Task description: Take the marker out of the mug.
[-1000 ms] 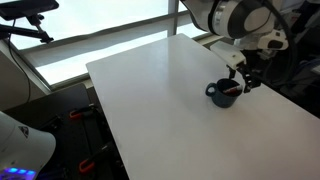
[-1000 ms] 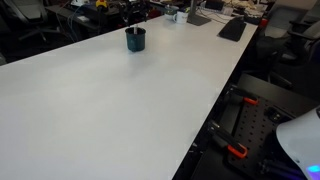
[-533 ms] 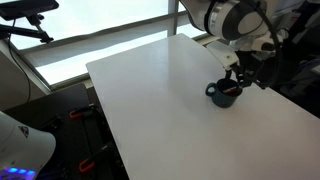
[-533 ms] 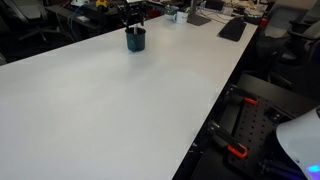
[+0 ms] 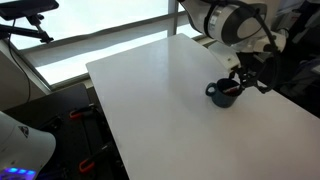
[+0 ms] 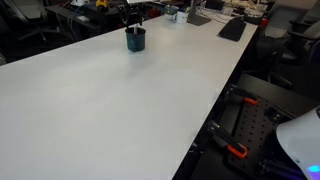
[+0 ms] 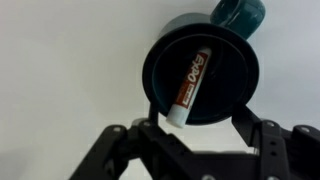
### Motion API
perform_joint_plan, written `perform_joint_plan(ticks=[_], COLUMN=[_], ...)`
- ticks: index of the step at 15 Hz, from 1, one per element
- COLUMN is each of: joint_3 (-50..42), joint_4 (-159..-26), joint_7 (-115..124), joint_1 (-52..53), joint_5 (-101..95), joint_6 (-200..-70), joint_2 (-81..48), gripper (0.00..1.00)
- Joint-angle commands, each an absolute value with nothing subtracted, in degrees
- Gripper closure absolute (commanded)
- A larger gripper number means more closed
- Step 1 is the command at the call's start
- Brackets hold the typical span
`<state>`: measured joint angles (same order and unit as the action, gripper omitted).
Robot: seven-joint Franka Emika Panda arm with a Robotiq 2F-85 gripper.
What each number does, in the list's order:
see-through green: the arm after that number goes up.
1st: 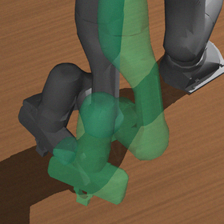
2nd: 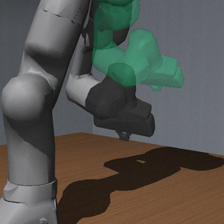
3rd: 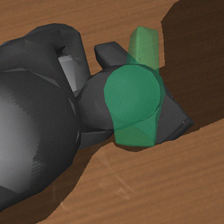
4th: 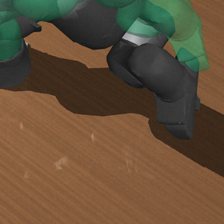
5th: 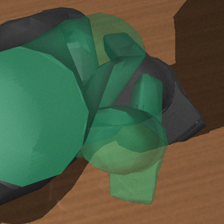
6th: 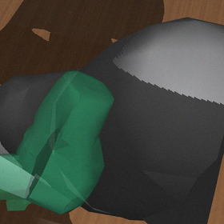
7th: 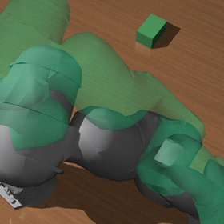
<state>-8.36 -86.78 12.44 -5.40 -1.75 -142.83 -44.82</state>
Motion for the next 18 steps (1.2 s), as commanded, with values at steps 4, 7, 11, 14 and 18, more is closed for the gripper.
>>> perform_joint_plan(ticks=[4, 7, 11, 14, 18], joint_3=[-8.08, -8.22, -8.24, -8.17, -7.95], joint_4=[-88.88, -89.76, -90.19, -90.36, -91.14], joint_7=[11.85, 11.95, 11.81, 11.4, 10.47], joint_1=[-6.01, -5.86, -5.98, -6.1, -6.24], joint_5=[-0.53, -0.72, -0.74, -0.86, -1.1], joint_6=[-145.76, -144.72, -145.25, -146.16, -147.88], joint_2=[-43.67, -43.46, -43.91, -43.97, -44.02], gripper=[0.25, 0.31, 0.34, 0.34, 0.4])
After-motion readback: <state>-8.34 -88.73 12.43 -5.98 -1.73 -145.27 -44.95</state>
